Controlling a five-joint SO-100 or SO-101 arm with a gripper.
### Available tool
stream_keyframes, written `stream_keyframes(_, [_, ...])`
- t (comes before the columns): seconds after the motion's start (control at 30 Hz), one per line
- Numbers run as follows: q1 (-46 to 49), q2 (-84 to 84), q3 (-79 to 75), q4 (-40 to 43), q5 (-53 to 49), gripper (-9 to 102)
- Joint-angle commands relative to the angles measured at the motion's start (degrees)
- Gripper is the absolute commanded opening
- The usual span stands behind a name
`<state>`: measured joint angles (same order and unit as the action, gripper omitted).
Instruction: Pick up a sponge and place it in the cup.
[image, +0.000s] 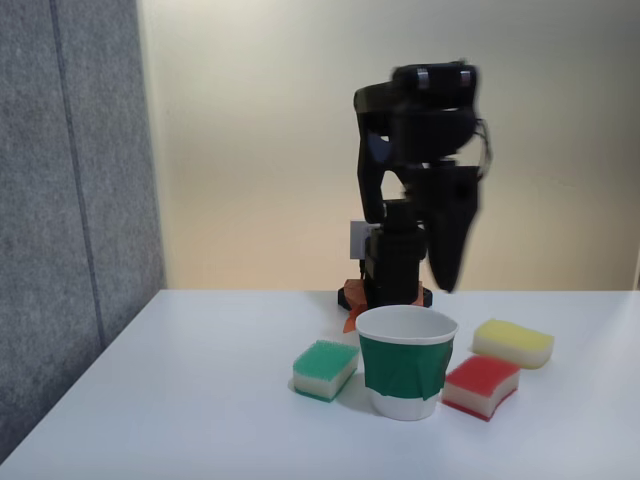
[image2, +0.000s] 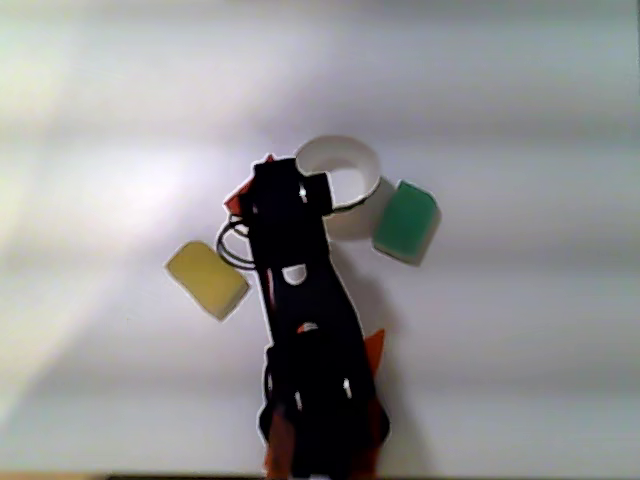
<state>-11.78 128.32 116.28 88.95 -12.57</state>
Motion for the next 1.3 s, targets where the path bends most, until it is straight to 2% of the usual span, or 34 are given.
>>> stream_keyframes(0.0, [-4.31,-1.85,-4.66,-1.05,-0.70,7])
stream_keyframes(0.23, [-6.86,-11.69,-16.08,0.09,-8.35,17])
stream_keyframes(0.27, [-6.59,-12.66,-17.14,-0.44,-10.55,21])
stream_keyframes(0.4, [-4.75,-14.59,-16.79,-6.06,-17.75,37])
stream_keyframes(0.47, [-4.31,-14.77,-14.85,-9.49,-18.98,38])
stream_keyframes(0.57, [-3.87,-14.68,-10.72,-15.21,-21.36,45])
stream_keyframes(0.73, [-4.31,-15.91,-5.10,-23.03,-22.50,47])
stream_keyframes(0.9, [-5.10,-17.58,-0.09,-30.67,-22.76,44])
stream_keyframes(1.27, [-4.48,-19.07,8.96,-40.52,-24.35,41])
